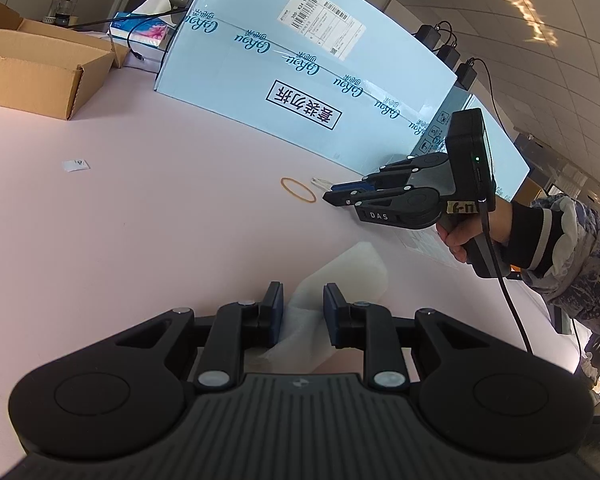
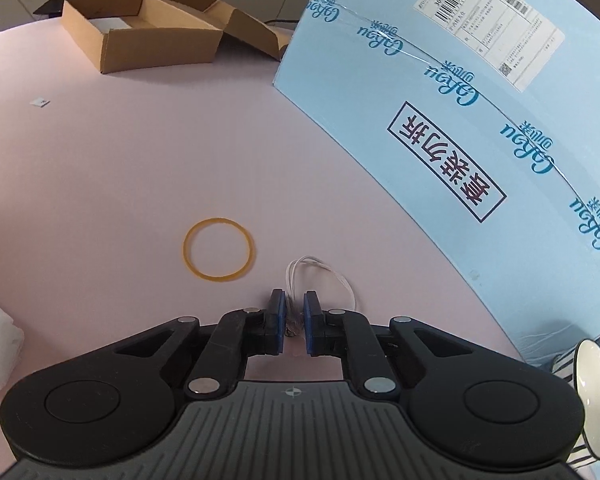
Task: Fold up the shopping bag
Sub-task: 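Grasp the clear elastic cord with the right gripper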
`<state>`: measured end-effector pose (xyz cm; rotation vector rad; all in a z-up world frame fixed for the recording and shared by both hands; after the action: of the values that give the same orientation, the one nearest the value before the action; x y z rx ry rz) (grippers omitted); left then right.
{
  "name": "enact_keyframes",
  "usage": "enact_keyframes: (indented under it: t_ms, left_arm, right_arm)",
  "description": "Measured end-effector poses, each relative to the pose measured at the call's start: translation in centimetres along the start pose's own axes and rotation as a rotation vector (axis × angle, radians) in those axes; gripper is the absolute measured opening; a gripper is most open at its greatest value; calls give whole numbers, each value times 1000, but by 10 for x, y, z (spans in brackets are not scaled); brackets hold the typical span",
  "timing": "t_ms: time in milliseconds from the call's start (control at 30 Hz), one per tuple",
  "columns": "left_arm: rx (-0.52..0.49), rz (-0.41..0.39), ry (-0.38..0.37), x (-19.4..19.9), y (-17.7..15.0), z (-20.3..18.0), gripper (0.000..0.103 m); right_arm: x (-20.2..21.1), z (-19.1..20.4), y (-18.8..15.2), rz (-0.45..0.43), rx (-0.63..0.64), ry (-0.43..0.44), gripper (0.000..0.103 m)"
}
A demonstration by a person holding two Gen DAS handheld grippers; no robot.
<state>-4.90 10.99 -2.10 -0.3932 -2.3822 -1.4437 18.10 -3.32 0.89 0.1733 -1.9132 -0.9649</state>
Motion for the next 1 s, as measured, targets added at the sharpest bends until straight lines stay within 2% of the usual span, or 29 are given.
enact_keyframes:
  t_ms: [233,333,400,567,700,833,1000]
  left_arm:
    - [-5,1,4,0,0,0,20]
    - [-9,0,6,0,0,-1,20]
    - [-10,0,7,0,0,-1,20]
    - [-11,0,7,0,1,-1,20]
    - [-21,-1,13,1,1,-3,20]
    - [-26,-2,16,1,0,-3,20]
    - [-19,-1,12,1,0,-2,20]
  right_arm:
    - [57,-24,-13,-91,-311,156,6]
    - [89,-23,-26,-93,-450,283,6]
    - [109,-17,-40,-90,-562,398,6]
    - [105,-6,-68,-47,-856,604,7]
    - [85,1,-75,1,-985,677,7]
    - [72,1,-77,18,-1059,690,9]
    - [71,9,-68,12,-1058,729,9]
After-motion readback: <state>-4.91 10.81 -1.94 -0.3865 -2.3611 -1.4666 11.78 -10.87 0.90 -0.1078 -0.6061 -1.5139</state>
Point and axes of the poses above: each gripper's, at about its wrist camera, not at the fingertips, and x roughly against the way its jaws point, z to its left, y to its top, the point moved 1 cm from there along -x, roughly the way its jaws point, and after that the axes turned 2 degrees about -x, right-handed, at the moved point
